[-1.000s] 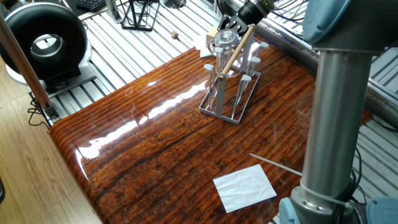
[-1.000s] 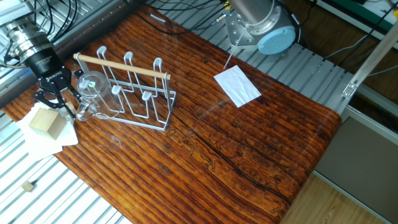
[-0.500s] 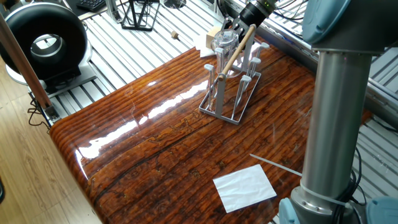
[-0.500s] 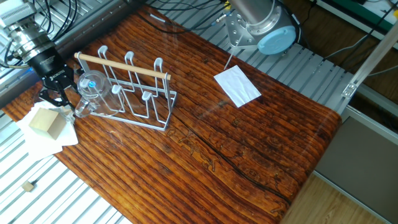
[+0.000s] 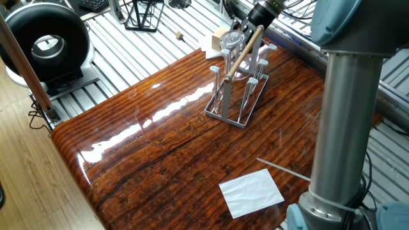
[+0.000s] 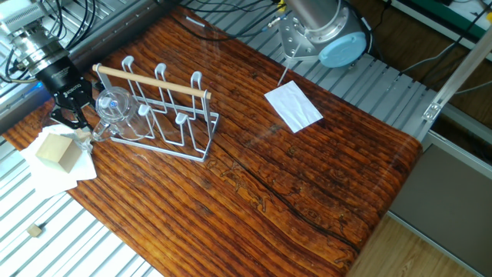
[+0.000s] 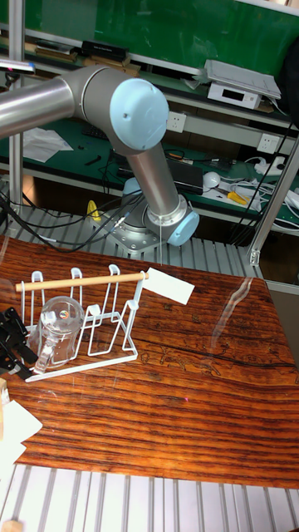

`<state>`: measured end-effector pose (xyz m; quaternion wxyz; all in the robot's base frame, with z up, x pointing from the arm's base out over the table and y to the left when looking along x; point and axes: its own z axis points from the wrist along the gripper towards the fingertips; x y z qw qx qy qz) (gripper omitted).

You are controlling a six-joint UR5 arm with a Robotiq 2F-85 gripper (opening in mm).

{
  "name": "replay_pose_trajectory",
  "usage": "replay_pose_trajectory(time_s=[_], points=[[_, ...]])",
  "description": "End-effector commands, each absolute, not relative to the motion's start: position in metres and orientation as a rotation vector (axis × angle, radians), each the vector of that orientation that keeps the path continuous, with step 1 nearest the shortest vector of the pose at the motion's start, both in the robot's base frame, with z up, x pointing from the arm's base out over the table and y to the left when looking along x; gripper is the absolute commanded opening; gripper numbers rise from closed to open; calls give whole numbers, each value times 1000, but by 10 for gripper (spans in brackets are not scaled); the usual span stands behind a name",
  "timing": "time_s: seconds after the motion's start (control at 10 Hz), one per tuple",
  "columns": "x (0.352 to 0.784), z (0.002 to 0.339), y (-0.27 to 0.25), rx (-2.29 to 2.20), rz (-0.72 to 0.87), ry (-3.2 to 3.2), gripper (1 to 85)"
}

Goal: Put the cup on the cup rack

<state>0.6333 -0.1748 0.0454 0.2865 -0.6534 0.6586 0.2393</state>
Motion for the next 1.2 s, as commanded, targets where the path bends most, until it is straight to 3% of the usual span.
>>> replay_pose_trajectory(time_s=[0.0,0.6,1.1], points=[[633,40,-195,-1841,538,1781,360],[624,38,-240,-2004,346,1904,340],[613,40,-260,-2043,288,1998,323]])
